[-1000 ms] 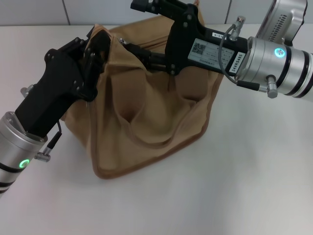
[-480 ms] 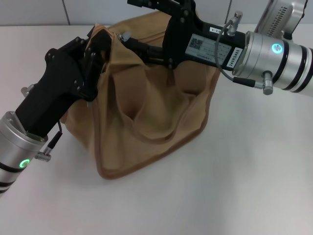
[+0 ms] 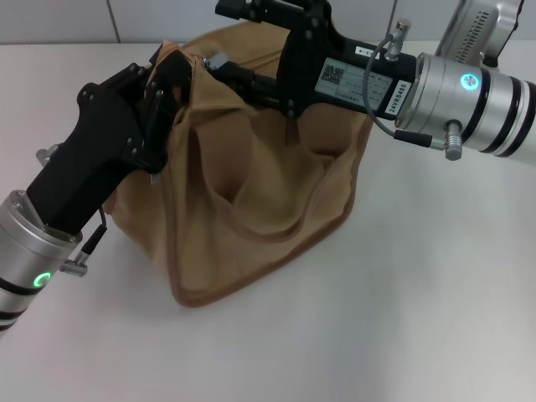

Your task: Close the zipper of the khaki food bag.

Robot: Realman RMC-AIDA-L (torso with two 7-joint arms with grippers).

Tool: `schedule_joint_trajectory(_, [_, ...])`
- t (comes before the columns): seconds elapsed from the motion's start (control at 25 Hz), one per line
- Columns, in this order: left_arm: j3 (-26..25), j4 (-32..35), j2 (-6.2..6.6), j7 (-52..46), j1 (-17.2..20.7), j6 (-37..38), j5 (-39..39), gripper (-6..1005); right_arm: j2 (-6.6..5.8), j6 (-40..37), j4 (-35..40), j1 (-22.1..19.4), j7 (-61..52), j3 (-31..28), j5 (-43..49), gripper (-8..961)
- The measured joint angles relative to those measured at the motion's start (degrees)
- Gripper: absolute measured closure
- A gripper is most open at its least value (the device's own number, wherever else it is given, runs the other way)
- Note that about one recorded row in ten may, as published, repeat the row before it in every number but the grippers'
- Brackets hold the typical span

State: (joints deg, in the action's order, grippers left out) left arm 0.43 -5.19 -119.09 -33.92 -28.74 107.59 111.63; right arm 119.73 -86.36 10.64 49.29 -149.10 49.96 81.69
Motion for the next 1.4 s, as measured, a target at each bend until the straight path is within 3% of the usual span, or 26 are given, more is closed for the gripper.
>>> schedule_joint_trajectory(0.52, [-0.42,0.09,0.00,0.00,0.05,-0.32,0.01,965,-0.17,0.10,1.21,1.16,2.96,3.04,0.17,660])
schedule_joint_trajectory(0.96, [-0.52,0.21,0.00,0.00,0.11,-0.49,-0.24,966,-0.32,-1.26,3.83,0.58,3.69,4.58,0.28,892])
schedule_joint_trajectory(1.16, [-0.61,0.09,0.00,0.00,0.34,-0.51,-0.33,966,-0.39,-1.28,4.00,0.07,4.51,4.58,0.26,952])
schedule_joint_trajectory(1.4, [-0.83,0.26,0.13,0.00,1.05,-0.14,-0.35,965,-0.47,-0.95,5.64,-1.66,4.52,4.07,0.26,953])
